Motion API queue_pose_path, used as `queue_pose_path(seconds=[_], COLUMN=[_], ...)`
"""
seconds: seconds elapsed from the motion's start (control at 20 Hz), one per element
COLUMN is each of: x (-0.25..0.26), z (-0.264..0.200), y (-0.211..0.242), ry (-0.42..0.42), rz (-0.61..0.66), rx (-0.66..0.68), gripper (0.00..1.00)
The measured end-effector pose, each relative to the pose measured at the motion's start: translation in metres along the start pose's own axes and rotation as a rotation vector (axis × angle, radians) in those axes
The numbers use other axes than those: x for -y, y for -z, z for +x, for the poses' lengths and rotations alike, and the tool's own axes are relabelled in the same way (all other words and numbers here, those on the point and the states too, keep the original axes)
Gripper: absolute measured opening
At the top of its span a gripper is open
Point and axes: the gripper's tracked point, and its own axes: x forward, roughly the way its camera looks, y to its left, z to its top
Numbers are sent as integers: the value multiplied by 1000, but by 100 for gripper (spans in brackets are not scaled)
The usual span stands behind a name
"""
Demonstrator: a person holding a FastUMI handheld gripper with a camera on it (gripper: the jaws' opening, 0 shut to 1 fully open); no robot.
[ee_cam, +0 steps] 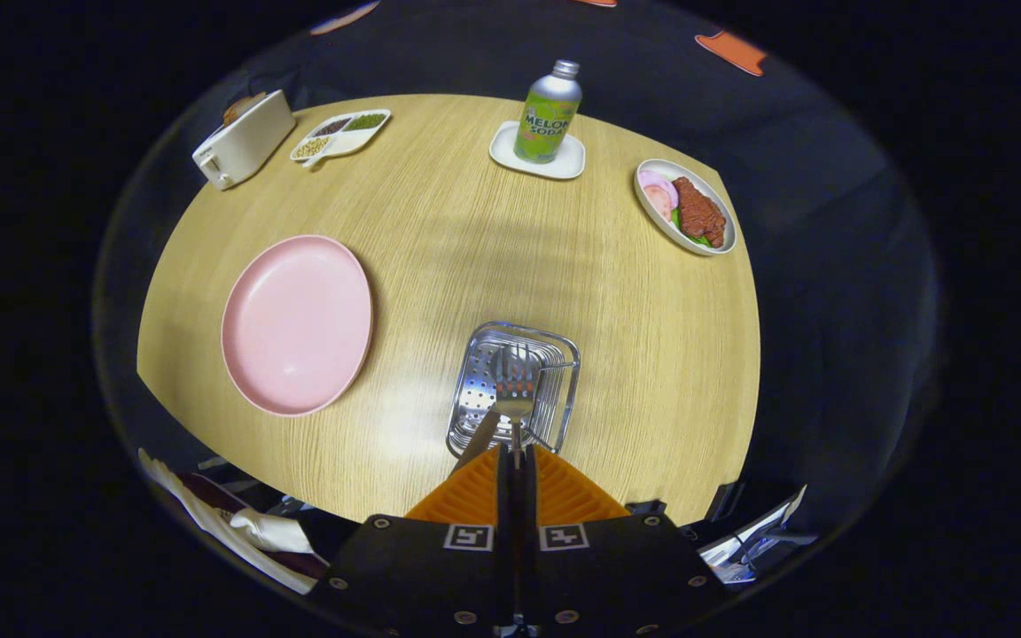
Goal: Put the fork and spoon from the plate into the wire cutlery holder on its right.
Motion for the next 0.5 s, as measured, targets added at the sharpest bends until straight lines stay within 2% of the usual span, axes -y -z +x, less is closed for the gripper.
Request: queue_pose_path(seconds=[0.25, 0.5], x=[-9, -10], z=[15, 17], y=[-9, -18], ry=[-17, -24], rz=[-36, -35], rx=[-73, -63], gripper=[5, 7])
